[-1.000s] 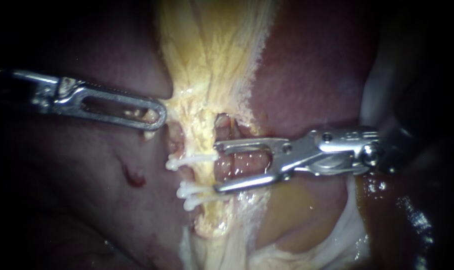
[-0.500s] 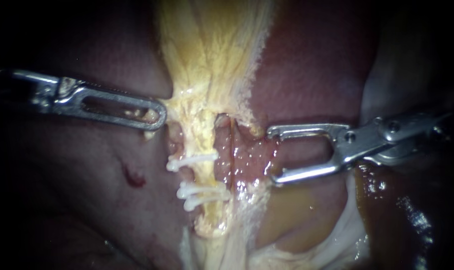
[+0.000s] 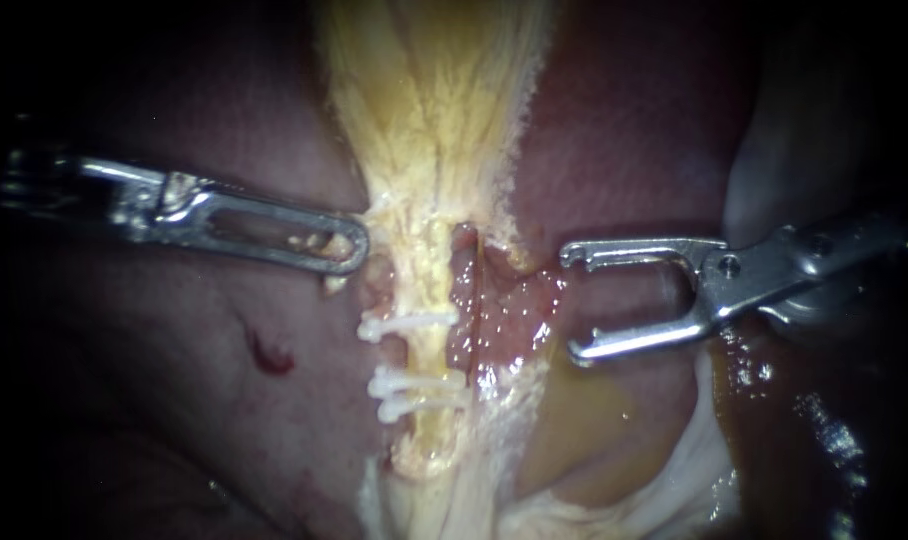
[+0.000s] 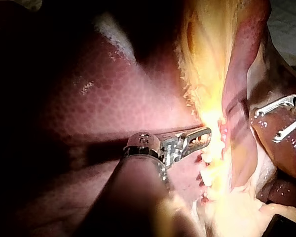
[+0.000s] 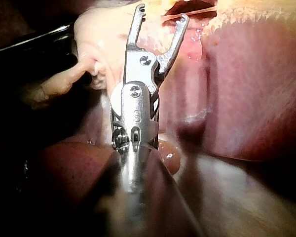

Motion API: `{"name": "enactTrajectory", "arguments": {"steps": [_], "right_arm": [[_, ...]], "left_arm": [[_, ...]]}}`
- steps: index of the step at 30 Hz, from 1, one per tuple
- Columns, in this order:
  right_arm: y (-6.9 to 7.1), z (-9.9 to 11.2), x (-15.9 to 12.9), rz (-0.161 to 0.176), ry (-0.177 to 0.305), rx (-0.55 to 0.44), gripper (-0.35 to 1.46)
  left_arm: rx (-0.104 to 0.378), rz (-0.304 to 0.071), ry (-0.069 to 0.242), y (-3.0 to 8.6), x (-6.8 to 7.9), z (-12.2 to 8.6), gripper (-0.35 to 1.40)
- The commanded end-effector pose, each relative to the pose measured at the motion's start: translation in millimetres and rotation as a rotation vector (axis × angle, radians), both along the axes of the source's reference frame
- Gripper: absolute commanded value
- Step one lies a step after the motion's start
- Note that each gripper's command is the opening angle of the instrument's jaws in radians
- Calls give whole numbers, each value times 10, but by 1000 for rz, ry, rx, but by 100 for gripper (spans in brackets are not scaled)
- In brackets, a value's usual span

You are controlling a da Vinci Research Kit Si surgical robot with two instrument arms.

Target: Going back third clip left tube

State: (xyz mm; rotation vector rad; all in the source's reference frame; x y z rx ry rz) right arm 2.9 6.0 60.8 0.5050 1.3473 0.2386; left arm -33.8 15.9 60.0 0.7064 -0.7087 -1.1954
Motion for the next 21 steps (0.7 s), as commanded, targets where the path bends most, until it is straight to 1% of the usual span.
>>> {"name": "enactTrajectory", "arguments": {"steps": [1, 4, 8, 12, 21], "right_arm": [[-1, 0, 0, 0, 0, 0, 50], [-1, 0, 0, 0, 0, 0, 50], [-1, 0, 0, 0, 0, 0, 50], [-2, -1, 0, 0, 0, 0, 50], [-2, -2, 1, 1, 1, 1, 50]], "left_arm": [[1, 3, -1, 1, -4, 6, -35], [0, 4, -5, 3, -16, 20, -35], [1, 6, -4, 5, -26, 29, -35], [3, 7, -5, 6, -29, 29, -35], [3, 8, -6, 5, -27, 28, -35]]}}
